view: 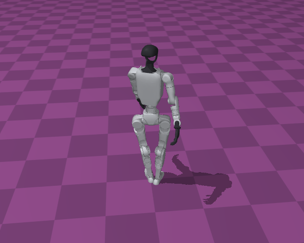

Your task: In place motions

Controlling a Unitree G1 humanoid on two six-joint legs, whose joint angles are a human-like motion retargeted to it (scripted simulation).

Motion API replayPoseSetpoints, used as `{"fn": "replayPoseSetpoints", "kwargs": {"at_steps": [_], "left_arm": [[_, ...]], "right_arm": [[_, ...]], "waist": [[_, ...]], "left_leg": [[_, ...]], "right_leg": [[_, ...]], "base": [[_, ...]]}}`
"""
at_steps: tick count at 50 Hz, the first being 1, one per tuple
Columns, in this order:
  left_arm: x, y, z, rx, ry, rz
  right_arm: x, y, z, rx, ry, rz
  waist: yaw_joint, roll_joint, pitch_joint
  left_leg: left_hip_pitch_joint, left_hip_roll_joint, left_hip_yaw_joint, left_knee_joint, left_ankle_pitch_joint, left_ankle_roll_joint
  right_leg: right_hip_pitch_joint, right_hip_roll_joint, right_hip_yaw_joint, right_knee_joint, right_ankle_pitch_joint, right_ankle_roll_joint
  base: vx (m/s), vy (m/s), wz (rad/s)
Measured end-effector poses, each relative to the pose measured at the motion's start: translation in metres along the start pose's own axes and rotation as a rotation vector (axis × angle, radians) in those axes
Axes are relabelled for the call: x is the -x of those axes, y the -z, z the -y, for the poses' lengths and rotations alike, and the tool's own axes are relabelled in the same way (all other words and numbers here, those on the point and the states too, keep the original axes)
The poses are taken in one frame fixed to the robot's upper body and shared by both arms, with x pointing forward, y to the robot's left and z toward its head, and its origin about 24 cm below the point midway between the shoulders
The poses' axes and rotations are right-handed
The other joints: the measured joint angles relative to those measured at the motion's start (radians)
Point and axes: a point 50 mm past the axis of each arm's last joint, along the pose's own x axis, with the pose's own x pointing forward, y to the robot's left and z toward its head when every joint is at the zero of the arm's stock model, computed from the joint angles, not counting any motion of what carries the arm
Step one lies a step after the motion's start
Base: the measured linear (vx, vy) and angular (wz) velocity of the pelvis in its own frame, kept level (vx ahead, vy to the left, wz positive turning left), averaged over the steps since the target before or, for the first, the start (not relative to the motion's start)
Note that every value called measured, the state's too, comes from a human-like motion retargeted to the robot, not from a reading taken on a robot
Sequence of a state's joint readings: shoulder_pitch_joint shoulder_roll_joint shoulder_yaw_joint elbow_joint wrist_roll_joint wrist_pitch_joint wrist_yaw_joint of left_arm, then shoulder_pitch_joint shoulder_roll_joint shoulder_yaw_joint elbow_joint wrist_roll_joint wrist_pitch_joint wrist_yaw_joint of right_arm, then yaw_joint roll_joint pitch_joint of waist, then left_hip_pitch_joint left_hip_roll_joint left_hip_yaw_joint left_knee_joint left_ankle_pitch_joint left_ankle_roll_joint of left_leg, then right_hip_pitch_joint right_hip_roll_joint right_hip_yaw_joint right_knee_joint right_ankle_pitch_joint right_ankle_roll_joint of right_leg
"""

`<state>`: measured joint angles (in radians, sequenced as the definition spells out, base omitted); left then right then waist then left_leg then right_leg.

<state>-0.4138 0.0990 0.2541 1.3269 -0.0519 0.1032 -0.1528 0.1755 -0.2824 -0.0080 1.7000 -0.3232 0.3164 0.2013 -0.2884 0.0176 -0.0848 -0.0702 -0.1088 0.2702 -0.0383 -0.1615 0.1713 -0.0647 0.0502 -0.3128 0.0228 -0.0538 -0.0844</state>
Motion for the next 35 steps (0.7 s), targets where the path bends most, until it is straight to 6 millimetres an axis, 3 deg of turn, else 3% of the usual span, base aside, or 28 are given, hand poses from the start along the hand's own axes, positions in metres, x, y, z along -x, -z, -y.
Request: {"fn": "replayPoseSetpoints", "kwargs": {"at_steps": [3,5,9,13,17,21,25,30,33,35], "left_arm": [[0.001,-0.030,0.005,-0.064,0.003,0.100],[0.001,-0.039,0.007,-0.093,0.010,0.137],[0.000,-0.020,0.009,-0.132,0.025,0.095],[0.002,0.039,0.002,-0.155,0.019,-0.096],[0.026,0.131,-0.015,-0.127,-0.020,-0.417],[0.079,0.223,-0.027,0.059,-0.099,-0.755],[0.144,0.293,-0.039,0.313,-0.174,-0.964],[0.222,0.344,-0.061,0.424,-0.307,-1.115],[0.252,0.357,-0.068,0.430,-0.366,-1.187],[0.262,0.361,-0.070,0.436,-0.383,-1.213]], "right_arm": [[-0.005,0.018,0.000,-0.111,-0.007,-0.046],[-0.006,0.021,-0.002,-0.158,-0.007,-0.057],[-0.003,0.002,-0.008,-0.142,0.004,0.005],[0.010,-0.042,-0.017,-0.029,0.021,0.148],[0.038,-0.100,-0.022,0.124,0.084,0.346],[0.086,-0.167,-0.031,0.288,0.153,0.586],[0.147,-0.224,-0.051,0.358,0.107,0.881],[0.215,-0.261,-0.077,0.325,-0.011,1.211],[0.239,-0.269,-0.084,0.307,-0.040,1.318],[0.246,-0.271,-0.086,0.311,-0.038,1.352]], "waist": [[0.002,0.005,0.002],[0.003,0.009,0.003],[0.012,0.019,0.001],[0.027,0.027,-0.003],[0.051,0.029,-0.005],[0.063,0.027,0.001],[0.070,0.024,0.005],[0.075,0.025,0.004],[0.077,0.020,0.005],[0.077,0.015,0.006]], "left_leg": [[-0.001,0.002,0.002,0.000,0.000,0.000],[-0.001,0.002,0.002,0.000,0.001,0.000],[-0.003,-0.001,-0.005,-0.001,0.004,0.000],[-0.004,-0.007,-0.018,0.000,0.009,-0.001],[0.000,-0.016,-0.032,0.001,0.012,-0.002],[0.006,-0.026,-0.043,0.002,0.011,-0.004],[0.008,-0.031,-0.056,0.005,0.009,-0.005],[0.009,-0.032,-0.067,0.007,0.008,-0.006],[0.011,-0.034,-0.074,0.008,0.008,-0.007],[0.012,-0.035,-0.076,0.009,0.009,-0.008]], "right_leg": [[-0.001,0.001,0.002,0.001,0.000,-0.005],[-0.001,0.001,0.002,0.000,-0.001,-0.007],[0.003,0.000,-0.010,-0.003,-0.004,-0.009],[0.012,-0.005,-0.031,-0.007,-0.010,-0.009],[0.022,-0.011,-0.049,-0.010,-0.017,-0.009],[0.031,-0.018,-0.060,-0.010,-0.024,-0.007],[0.035,-0.021,-0.065,-0.008,-0.030,-0.004],[0.041,-0.022,-0.074,-0.008,-0.037,0.002],[0.046,-0.023,-0.082,-0.008,-0.040,0.005],[0.049,-0.024,-0.087,-0.009,-0.041,0.006]], "base": [[0.00,0.00,0.00],[0.00,0.00,0.00],[0.01,0.02,0.12],[0.01,0.04,0.34],[0.02,0.04,0.36],[0.01,0.03,0.33],[0.03,0.02,0.25],[0.02,0.01,0.15],[0.02,0.00,0.20],[0.01,0.00,0.09]]}}
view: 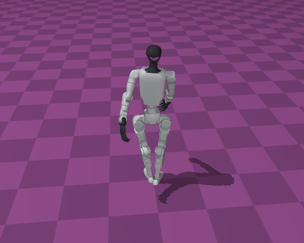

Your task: In place motions

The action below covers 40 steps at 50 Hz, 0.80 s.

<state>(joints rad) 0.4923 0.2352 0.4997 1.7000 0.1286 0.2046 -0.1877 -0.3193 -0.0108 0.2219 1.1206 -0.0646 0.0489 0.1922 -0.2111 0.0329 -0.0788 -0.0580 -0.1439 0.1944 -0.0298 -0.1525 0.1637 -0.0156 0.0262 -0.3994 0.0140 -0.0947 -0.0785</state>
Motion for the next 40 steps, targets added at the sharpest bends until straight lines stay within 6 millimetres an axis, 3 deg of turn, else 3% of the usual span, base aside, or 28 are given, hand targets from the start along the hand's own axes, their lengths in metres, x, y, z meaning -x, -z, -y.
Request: {"fn": "replayPoseSetpoints", "kwargs": {"at_steps": [2,5,10,11,17,23,28,32,35,40], "left_arm": [[0.000,-0.002,0.003,0.006,0.009,0.004],[0.001,-0.017,0.023,0.022,0.055,0.051],[0.015,-0.071,0.079,0.056,0.179,0.211],[0.023,-0.088,0.094,0.038,0.207,0.256],[0.087,-0.176,0.158,-0.212,0.320,0.538],[0.184,-0.242,0.219,-0.418,0.450,0.919],[0.249,-0.264,0.248,-0.481,0.533,1.136],[0.271,-0.267,0.259,-0.526,0.549,1.199],[0.267,-0.265,0.261,-0.560,0.524,1.188],[0.219,-0.252,0.245,-0.595,0.433,1.034]], "right_arm": [[0.001,0.003,0.001,0.023,0.001,-0.009],[0.003,0.023,0.001,0.066,0.002,-0.081],[0.019,0.088,0.001,0.096,-0.004,-0.338],[0.027,0.109,0.000,0.096,-0.018,-0.428],[0.097,0.211,-0.008,0.066,-0.096,-0.898],[0.165,0.273,-0.021,-0.092,-0.074,-1.147],[0.204,0.298,-0.030,-0.287,0.008,-1.266],[0.217,0.304,-0.036,-0.394,0.055,-1.313],[0.211,0.301,-0.038,-0.403,0.051,-1.302],[0.170,0.277,-0.032,-0.279,-0.004,-1.163]], "waist": [[0.000,-0.004,-0.001],[-0.001,-0.009,-0.004],[-0.003,-0.018,-0.009],[-0.003,-0.019,-0.010],[-0.018,-0.023,-0.013],[-0.038,-0.019,-0.022],[-0.050,-0.017,-0.029],[-0.048,-0.013,-0.031],[-0.043,-0.007,-0.034],[-0.027,-0.001,-0.039]], "left_leg": [[0.001,0.000,0.000,-0.001,0.001,0.000],[0.002,0.000,0.003,-0.002,0.001,0.001],[0.004,0.001,0.013,-0.006,0.000,0.005],[0.005,0.003,0.016,-0.007,0.000,0.005],[0.010,0.011,0.026,-0.010,-0.001,0.008],[0.007,0.017,0.042,-0.012,-0.008,0.014],[0.006,0.018,0.054,-0.010,-0.015,0.015],[0.006,0.018,0.056,-0.010,-0.016,0.016],[0.004,0.016,0.053,-0.011,-0.014,0.017],[0.004,0.009,0.042,-0.011,-0.010,0.016]], "right_leg": [[0.002,0.000,-0.002,0.000,0.000,0.001],[0.000,0.000,0.000,-0.001,0.002,0.001],[-0.005,0.000,0.009,-0.001,0.010,0.000],[-0.006,0.001,0.013,0.001,0.011,0.000],[-0.009,0.008,0.030,0.007,0.012,0.001],[-0.019,0.013,0.050,0.009,0.018,-0.001],[-0.026,0.011,0.057,0.012,0.024,-0.002],[-0.027,0.011,0.058,0.012,0.023,-0.002],[-0.026,0.009,0.053,0.011,0.021,-0.002],[-0.020,0.005,0.037,0.008,0.016,-0.002]], "base": [[0.00,0.00,0.00],[0.00,0.00,0.00],[0.00,-0.01,-0.18],[-0.01,-0.02,-0.27],[0.00,-0.02,-0.21],[0.01,-0.02,-0.33],[0.00,0.00,-0.28],[0.00,0.00,0.00],[0.00,0.00,0.00],[0.00,0.04,0.23]]}}
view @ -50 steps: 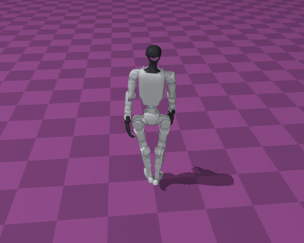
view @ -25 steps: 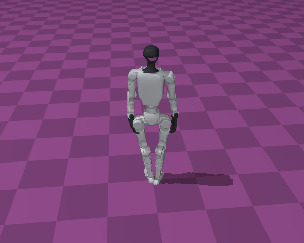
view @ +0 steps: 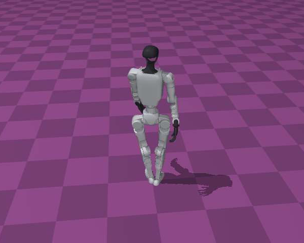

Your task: In place motions

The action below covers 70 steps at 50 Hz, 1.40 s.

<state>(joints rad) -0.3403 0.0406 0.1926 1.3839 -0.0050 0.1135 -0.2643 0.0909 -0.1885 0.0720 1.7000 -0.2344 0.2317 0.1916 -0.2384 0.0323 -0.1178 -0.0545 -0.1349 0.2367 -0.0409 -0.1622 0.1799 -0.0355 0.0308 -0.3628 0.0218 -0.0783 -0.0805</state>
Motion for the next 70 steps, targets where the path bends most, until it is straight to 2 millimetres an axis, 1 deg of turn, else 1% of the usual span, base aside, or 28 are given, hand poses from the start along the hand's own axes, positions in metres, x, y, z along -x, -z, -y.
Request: {"fn": "replayPoseSetpoints", "kwargs": {"at_steps": [3,6,10,13,15,18,20,23,25,27,30,32,35,38,39,41,42,43,45,49,53,56,60,63,66,67,68,70], "left_arm": [[0.005,0.056,-0.006,0.059,-0.019,-0.179],[0.022,0.120,-0.014,0.167,-0.074,-0.377],[0.061,0.201,-0.024,0.305,-0.198,-0.621],[0.098,0.252,-0.033,0.376,-0.276,-0.749],[0.124,0.280,-0.038,0.412,-0.306,-0.816],[0.159,0.312,-0.041,0.472,-0.347,-0.898],[0.178,0.328,-0.040,0.520,-0.377,-0.940],[0.191,0.339,-0.034,0.587,-0.403,-0.972],[0.191,0.341,-0.030,0.616,-0.402,-0.974],[0.183,0.336,-0.028,0.619,-0.385,-0.955],[0.161,0.321,-0.026,0.583,-0.346,-0.902],[0.141,0.304,-0.026,0.534,-0.317,-0.852],[0.108,0.270,-0.027,0.437,-0.279,-0.762],[0.078,0.228,-0.033,0.329,-0.261,-0.656],[0.069,0.212,-0.037,0.275,-0.255,-0.627],[0.054,0.179,-0.044,0.161,-0.242,-0.558],[0.048,0.163,-0.047,0.118,-0.238,-0.516],[0.044,0.148,-0.052,0.090,-0.239,-0.473],[0.035,0.118,-0.058,0.032,-0.235,-0.393],[0.028,0.068,-0.067,-0.024,-0.216,-0.248],[0.029,0.042,-0.075,-0.033,-0.224,-0.175],[0.031,0.037,-0.081,-0.039,-0.254,-0.174],[0.033,0.054,-0.082,-0.036,-0.274,-0.236],[0.033,0.076,-0.073,-0.003,-0.248,-0.291],[0.035,0.106,-0.063,0.050,-0.211,-0.368],[0.037,0.116,-0.060,0.066,-0.201,-0.398],[0.039,0.126,-0.057,0.078,-0.194,-0.429],[0.045,0.148,-0.051,0.117,-0.191,-0.491]], "right_arm": [[0.010,-0.041,-0.003,0.108,0.002,0.124],[0.027,-0.087,-0.005,0.218,0.019,0.263],[0.062,-0.148,-0.010,0.322,0.064,0.482],[0.091,-0.187,-0.018,0.348,0.074,0.655],[0.110,-0.206,-0.025,0.341,0.064,0.763],[0.132,-0.226,-0.033,0.303,0.036,0.894],[0.143,-0.235,-0.038,0.278,0.016,0.954],[0.147,-0.238,-0.042,0.268,-0.005,0.980],[0.143,-0.235,-0.043,0.278,-0.007,0.967],[0.134,-0.228,-0.040,0.292,0.002,0.926],[0.113,-0.210,-0.034,0.314,0.024,0.822],[0.093,-0.191,-0.028,0.315,0.036,0.720],[0.064,-0.155,-0.018,0.294,0.048,0.550],[0.041,-0.116,-0.009,0.247,0.068,0.395],[0.034,-0.102,-0.006,0.219,0.070,0.348],[0.023,-0.076,0.000,0.165,0.064,0.260],[0.018,-0.064,0.002,0.151,0.059,0.219],[0.015,-0.053,0.003,0.146,0.053,0.179],[0.009,-0.034,0.007,0.122,0.035,0.108],[0.005,-0.013,0.014,0.090,0.008,0.031],[0.005,-0.006,0.019,0.026,0.006,0.021],[0.004,-0.009,0.016,-0.024,0.002,0.042],[0.003,-0.015,0.009,-0.049,-0.011,0.096],[0.003,-0.026,0.004,-0.045,0.008,0.158],[0.007,-0.041,-0.001,-0.009,0.012,0.220],[0.009,-0.048,-0.002,0.009,0.009,0.240],[0.011,-0.055,-0.002,0.029,0.006,0.258],[0.018,-0.069,0.000,0.103,0.020,0.284]], "waist": [[0.011,0.002,-0.001],[0.024,0.001,0.000],[0.032,-0.003,0.005],[0.031,-0.005,0.007],[0.033,-0.006,0.008],[0.037,-0.009,0.010],[0.039,-0.012,0.013],[0.038,-0.017,0.015],[0.037,-0.020,0.017],[0.036,-0.023,0.020],[0.031,-0.028,0.023],[0.028,-0.031,0.024],[0.025,-0.035,0.027],[0.217,-0.042,0.052],[0.184,-0.043,0.052],[0.001,-0.051,0.036],[-0.045,-0.055,0.033],[0.000,-0.048,0.043],[-0.006,-0.048,0.049],[-0.028,-0.046,0.052],[-0.053,-0.030,0.069],[-0.060,-0.021,0.085],[-0.057,-0.016,0.069],[-0.028,-0.023,0.059],[-0.007,-0.036,0.057],[-0.037,-0.037,0.059],[-0.123,-0.033,0.065],[-0.055,-0.037,0.073]], "left_leg": [[0.000,-0.006,-0.011,0.001,0.003,0.000],[0.002,-0.011,-0.016,0.001,0.005,-0.001],[0.005,-0.018,-0.030,0.003,0.008,-0.002],[0.005,-0.021,-0.040,0.004,0.010,-0.004],[0.004,-0.023,-0.044,0.005,0.010,-0.004],[0.004,-0.024,-0.049,0.007,0.010,-0.004],[0.004,-0.025,-0.052,0.008,0.011,-0.004],[0.004,-0.026,-0.054,0.009,0.011,-0.003],[0.003,-0.026,-0.053,0.010,0.012,-0.003],[0.004,-0.026,-0.051,0.010,0.013,-0.002],[0.005,-0.025,-0.046,0.009,0.014,0.001],[0.006,-0.024,-0.042,0.008,0.014,0.003],[0.007,-0.022,-0.034,0.006,0.016,0.008],[-0.025,-0.027,0.177,0.009,0.012,0.073],[-0.018,-0.023,0.141,0.007,0.013,0.064],[0.003,-0.010,-0.038,0.008,0.015,0.002],[0.001,-0.006,-0.072,0.013,0.016,-0.012],[-0.005,-0.009,-0.017,0.007,0.017,0.019],[-0.008,-0.005,-0.014,0.006,0.015,0.022],[-0.031,0.010,0.004,0.002,0.016,0.021],[-0.046,0.039,0.016,-0.005,0.026,0.017],[-0.046,0.056,0.032,-0.012,0.035,0.012],[-0.061,0.053,0.038,-0.018,0.046,0.008],[-0.068,0.040,0.056,-0.023,0.055,0.003],[-0.071,0.020,0.069,-0.025,0.065,-0.003],[-0.076,0.006,0.035,-0.020,0.073,-0.004],[-0.087,-0.022,-0.054,-0.010,0.088,0.000],[-0.080,-0.008,0.004,-0.016,0.089,-0.012]], "right_leg": [[0.007,-0.004,-0.012,-0.003,-0.004,0.000],[0.009,-0.007,-0.020,-0.002,-0.007,-0.001],[0.020,-0.011,-0.034,-0.004,-0.014,0.001],[0.024,-0.013,-0.042,-0.004,-0.019,0.005],[0.025,-0.014,-0.044,-0.005,-0.020,0.007],[0.026,-0.014,-0.046,-0.005,-0.021,0.009],[0.027,-0.014,-0.047,-0.005,-0.020,0.010],[0.028,-0.015,-0.047,-0.005,-0.018,0.011],[0.027,-0.016,-0.045,-0.006,-0.016,0.012],[0.026,-0.016,-0.042,-0.006,-0.013,0.012],[0.023,-0.015,-0.035,-0.006,-0.007,0.012],[0.020,-0.015,-0.026,-0.004,-0.003,0.012],[0.014,-0.013,-0.012,-0.001,0.005,0.012],[-0.004,0.048,0.202,0.020,0.033,-0.010],[-0.006,0.038,0.173,0.019,0.032,-0.005],[-0.008,-0.025,0.010,0.013,0.020,0.018],[-0.011,-0.040,-0.020,0.015,0.019,0.024],[-0.022,-0.011,0.040,0.022,0.027,0.017],[-0.039,-0.006,0.060,0.030,0.036,0.019],[-0.090,-0.007,0.101,0.072,0.044,0.043],[-0.118,-0.003,0.095,0.132,-0.007,0.060],[-0.103,-0.001,0.094,0.165,-0.023,0.065],[-0.072,-0.003,0.112,0.176,-0.026,0.076],[-0.031,-0.019,0.092,0.148,-0.046,0.086],[0.003,-0.023,0.091,0.080,-0.049,0.061],[0.015,-0.023,0.045,0.057,-0.046,0.049],[0.025,-0.011,-0.062,0.031,-0.041,0.026],[0.018,-0.015,-0.008,0.036,-0.035,0.025]], "base": [[0.00,0.05,0.31],[0.00,0.03,0.27],[0.01,0.01,0.34],[0.02,0.00,0.31],[0.01,0.00,0.10],[0.00,0.00,0.00],[0.00,0.00,0.00],[0.00,0.00,0.00],[0.00,0.00,0.00],[0.00,0.00,0.00],[-0.01,0.00,-0.07],[-0.02,0.02,-0.24],[-0.02,0.01,-0.61],[-0.01,-0.03,-2.84],[-0.05,0.00,0.40],[-0.09,0.06,3.39],[-0.07,0.00,0.76],[-0.07,-0.01,-0.97],[-0.09,-0.02,-1.06],[-0.12,0.00,-0.61],[-0.11,-0.01,-0.44],[-0.10,-0.02,-0.22],[-0.02,-0.01,-0.01],[-0.02,-0.02,-0.04],[-0.04,-0.03,0.37],[-0.09,-0.06,2.68],[-0.11,-0.03,2.50],[-0.13,-0.02,-0.13]]}}
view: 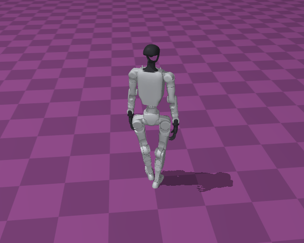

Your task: In place motions

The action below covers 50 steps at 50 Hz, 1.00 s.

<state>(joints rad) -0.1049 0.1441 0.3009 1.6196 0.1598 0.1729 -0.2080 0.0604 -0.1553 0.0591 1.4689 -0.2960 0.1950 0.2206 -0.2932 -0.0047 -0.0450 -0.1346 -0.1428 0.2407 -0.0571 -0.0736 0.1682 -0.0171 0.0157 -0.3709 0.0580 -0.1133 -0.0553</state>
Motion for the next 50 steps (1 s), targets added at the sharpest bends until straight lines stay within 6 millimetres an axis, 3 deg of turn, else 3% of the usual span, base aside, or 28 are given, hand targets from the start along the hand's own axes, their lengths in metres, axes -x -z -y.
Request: {"fn": "replayPoseSetpoints", "kwargs": {"at_steps": [2,7,11,15,18,23,28,33,37,43,50], "left_arm": [[-0.003,0.023,0.001,0.026,0.000,-0.063],[-0.003,0.075,-0.005,0.076,-0.005,-0.200],[-0.001,0.104,-0.013,0.109,-0.019,-0.258],[0.001,0.118,-0.018,0.125,-0.004,-0.271],[-0.001,0.113,-0.018,0.108,0.007,-0.236],[-0.003,0.113,-0.013,0.070,0.030,-0.218],[-0.004,0.109,-0.008,0.065,0.052,-0.202],[-0.006,0.102,-0.002,0.094,0.074,-0.181],[-0.006,0.096,-0.003,0.104,0.076,-0.161],[-0.006,0.079,-0.009,0.071,0.058,-0.132],[-0.007,0.065,-0.007,0.114,0.054,-0.058]], "right_arm": [[0.003,-0.018,0.004,0.074,0.009,0.059],[0.012,-0.056,0.010,0.149,0.049,0.190],[0.017,-0.075,0.007,0.097,0.032,0.266],[0.020,-0.084,0.006,0.049,-0.004,0.294],[0.023,-0.088,0.011,0.052,0.002,0.299],[0.021,-0.081,0.017,0.085,0.041,0.244],[0.022,-0.079,0.022,0.092,0.047,0.222],[0.024,-0.082,0.025,0.098,0.069,0.223],[0.026,-0.089,0.024,0.111,0.070,0.243],[0.025,-0.086,0.024,0.126,0.065,0.266],[0.015,-0.054,0.025,0.121,0.068,0.159]], "waist": [[0.067,0.000,0.006],[0.035,0.014,0.009],[0.045,0.014,0.017],[0.065,0.020,0.023],[0.075,0.015,0.042],[0.096,0.010,0.088],[0.170,-0.002,0.201],[0.266,-0.020,0.309],[0.313,-0.046,0.358],[0.310,-0.054,0.367],[0.227,-0.017,0.289]], "left_leg": [[0.003,0.017,0.049,-0.005,0.002,-0.011],[-0.005,0.021,0.012,0.000,0.022,-0.032],[-0.010,0.031,0.006,0.018,0.025,-0.042],[-0.028,0.053,0.008,0.077,-0.003,-0.040],[-0.112,0.052,-0.003,0.227,0.008,-0.002],[-0.256,0.045,0.066,0.252,-0.011,-0.040],[-0.486,-0.023,0.033,0.147,-0.012,-0.077],[-0.674,-0.015,0.043,0.064,-0.001,-0.084],[-0.774,-0.013,-0.017,0.043,-0.001,-0.065],[-0.737,-0.013,-0.011,0.055,-0.002,-0.056],[-0.502,0.010,-0.049,0.091,-0.007,-0.044]], "right_leg": [[0.004,-0.002,0.049,0.002,-0.003,0.004],[0.012,0.009,0.006,-0.011,-0.006,-0.009],[0.021,0.015,0.004,-0.019,-0.004,-0.015],[0.013,0.016,0.009,-0.011,-0.004,-0.016],[0.007,-0.006,0.003,-0.005,0.001,-0.014],[0.035,-0.027,-0.014,-0.004,0.014,-0.028],[0.102,-0.028,0.005,-0.001,0.016,-0.064],[0.137,-0.041,0.045,0.026,0.024,-0.094],[0.122,-0.064,0.075,0.056,0.030,-0.094],[0.091,-0.064,0.057,0.064,0.040,-0.074],[0.039,-0.024,0.002,0.034,0.055,-0.054]], "base": [[-0.15,-0.05,-1.02],[-0.12,-0.04,0.59],[-0.15,-0.06,0.09],[-0.17,-0.03,0.01],[-0.21,0.03,0.19],[-0.15,0.06,0.09],[-0.12,0.04,-0.28],[-0.11,0.00,-0.74],[-0.10,-0.05,-0.59],[-0.09,-0.04,0.03],[-0.01,-0.02,0.30]]}}
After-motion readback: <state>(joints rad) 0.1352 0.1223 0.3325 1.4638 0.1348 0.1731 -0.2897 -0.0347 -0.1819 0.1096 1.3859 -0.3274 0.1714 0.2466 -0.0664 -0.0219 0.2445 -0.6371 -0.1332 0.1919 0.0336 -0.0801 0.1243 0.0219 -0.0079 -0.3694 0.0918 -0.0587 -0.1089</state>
